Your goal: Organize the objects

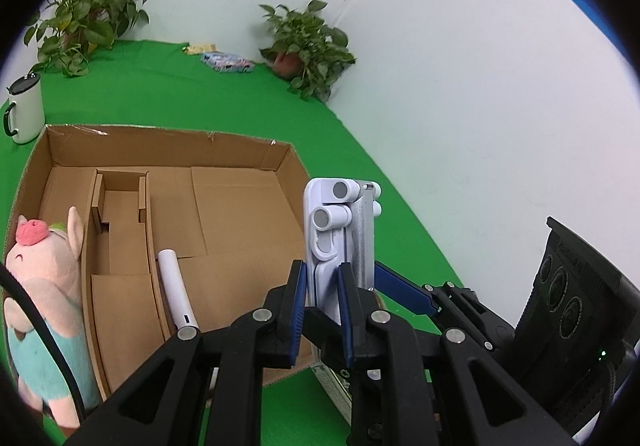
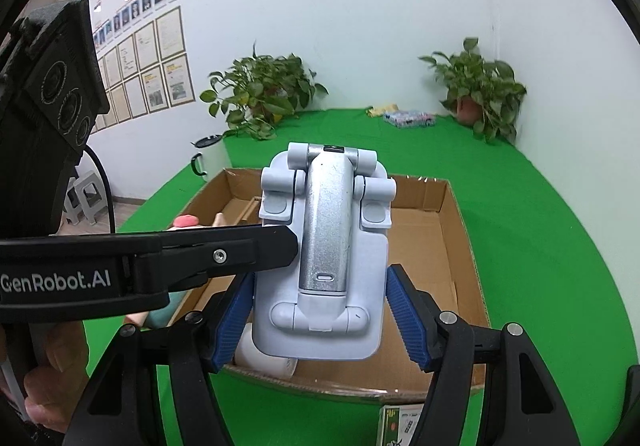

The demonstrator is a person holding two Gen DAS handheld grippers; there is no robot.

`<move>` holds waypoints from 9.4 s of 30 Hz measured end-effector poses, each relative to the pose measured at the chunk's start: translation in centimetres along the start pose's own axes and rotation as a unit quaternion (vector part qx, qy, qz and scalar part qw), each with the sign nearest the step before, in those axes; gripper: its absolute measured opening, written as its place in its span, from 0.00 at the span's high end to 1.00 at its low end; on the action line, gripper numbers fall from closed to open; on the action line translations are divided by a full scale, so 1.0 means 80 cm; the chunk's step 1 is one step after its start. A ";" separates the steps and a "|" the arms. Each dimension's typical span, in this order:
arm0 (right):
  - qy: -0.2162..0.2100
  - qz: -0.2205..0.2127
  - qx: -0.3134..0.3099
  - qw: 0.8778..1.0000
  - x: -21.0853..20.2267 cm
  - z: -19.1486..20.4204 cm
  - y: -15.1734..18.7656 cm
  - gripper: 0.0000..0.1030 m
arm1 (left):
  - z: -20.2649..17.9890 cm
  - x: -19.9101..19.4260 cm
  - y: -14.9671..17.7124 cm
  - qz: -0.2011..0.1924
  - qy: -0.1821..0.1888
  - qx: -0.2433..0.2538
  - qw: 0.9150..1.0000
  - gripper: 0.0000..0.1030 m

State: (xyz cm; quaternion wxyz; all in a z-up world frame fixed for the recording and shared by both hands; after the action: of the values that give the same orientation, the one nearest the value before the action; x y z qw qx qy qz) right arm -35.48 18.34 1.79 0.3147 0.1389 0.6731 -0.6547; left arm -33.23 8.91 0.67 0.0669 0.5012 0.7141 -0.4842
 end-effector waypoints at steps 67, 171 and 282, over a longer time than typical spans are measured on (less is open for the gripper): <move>-0.050 0.239 0.014 0.970 0.201 -0.024 0.132 0.54 | 0.118 0.028 0.083 0.051 -0.128 -0.025 0.990 0.86; -0.046 0.100 -0.101 0.989 -0.044 0.104 0.350 0.39 | 0.053 0.005 0.300 0.029 -0.041 -0.067 0.996 0.27; -0.053 0.134 0.039 0.989 0.075 -0.086 0.084 0.40 | -0.021 0.138 0.036 0.057 -0.036 0.019 0.998 0.57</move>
State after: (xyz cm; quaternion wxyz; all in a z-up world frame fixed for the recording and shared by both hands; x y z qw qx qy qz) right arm -37.68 24.36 -7.57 0.4293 0.2050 0.6048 -0.6386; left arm -35.70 17.48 -6.66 0.1104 0.5247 0.6725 -0.5102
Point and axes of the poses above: each gripper's, at about its wrist camera, not at the fingertips, and x roughly the way its jaws point, z to its left, y to its underside, the point moved 6 cm from there along x, roughly the way its jaws point, and after that the axes turned 2 degrees about -x, right-handed, at the moved point
